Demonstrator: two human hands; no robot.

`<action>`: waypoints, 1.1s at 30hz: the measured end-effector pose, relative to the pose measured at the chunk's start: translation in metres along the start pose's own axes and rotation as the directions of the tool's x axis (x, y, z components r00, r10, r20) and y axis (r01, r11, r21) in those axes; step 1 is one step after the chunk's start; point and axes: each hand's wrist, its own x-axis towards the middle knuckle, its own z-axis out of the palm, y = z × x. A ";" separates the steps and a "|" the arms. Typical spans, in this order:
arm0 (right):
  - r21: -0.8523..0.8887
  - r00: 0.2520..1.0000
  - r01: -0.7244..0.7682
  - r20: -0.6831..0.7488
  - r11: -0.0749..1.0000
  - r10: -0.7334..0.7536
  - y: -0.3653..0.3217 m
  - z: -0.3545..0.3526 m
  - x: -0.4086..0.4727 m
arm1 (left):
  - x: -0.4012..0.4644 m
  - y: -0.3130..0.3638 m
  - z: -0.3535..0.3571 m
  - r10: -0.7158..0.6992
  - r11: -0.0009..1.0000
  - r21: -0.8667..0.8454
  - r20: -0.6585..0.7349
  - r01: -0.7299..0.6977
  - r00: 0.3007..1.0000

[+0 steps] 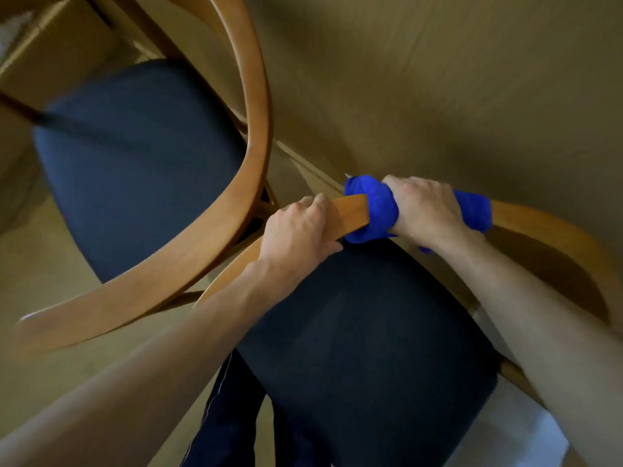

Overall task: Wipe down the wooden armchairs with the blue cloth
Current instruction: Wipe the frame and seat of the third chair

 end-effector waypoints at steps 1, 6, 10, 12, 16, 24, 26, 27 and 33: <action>0.010 1.000 0.011 0.012 1.000 -0.011 0.001 -0.002 0.001 | -0.003 -0.002 0.000 -0.014 1.000 -0.027 0.004 0.014 1.000; -0.043 0.998 0.027 0.060 0.999 -0.024 0.003 -0.002 0.003 | -0.052 -0.034 0.000 -0.126 0.988 -0.094 -0.031 0.122 0.992; -0.067 0.995 0.026 0.099 0.997 -0.019 -0.003 -0.006 0.004 | -0.104 -0.059 0.009 -0.211 0.963 -0.174 -0.004 0.207 0.977; -0.052 0.992 0.076 0.105 0.996 -0.070 -0.019 -0.006 0.004 | -0.106 -0.059 0.014 -0.228 0.952 -0.213 -0.021 0.219 0.973; -0.169 0.944 0.328 0.104 0.929 -0.314 -0.087 0.014 0.002 | -0.103 -0.060 0.017 -0.231 0.944 -0.246 -0.021 0.219 0.973; -0.255 0.866 0.499 0.142 0.828 -0.479 -0.144 0.036 -0.012 | -0.100 -0.061 0.016 -0.253 0.940 -0.251 -0.055 0.232 0.966; -0.233 0.856 0.518 0.129 0.823 -0.502 -0.139 0.035 -0.007 | -0.101 -0.062 0.017 -0.250 0.942 -0.241 -0.046 0.232 0.967; -0.212 0.853 0.521 0.120 0.827 -0.507 -0.136 0.035 -0.004 | -0.100 -0.061 0.017 -0.244 0.945 -0.234 -0.039 0.229 0.969; -0.096 0.897 0.439 0.108 0.893 -0.429 -0.112 0.024 0.007 | -0.106 -0.064 0.013 -0.259 0.947 -0.188 0.034 0.261 0.965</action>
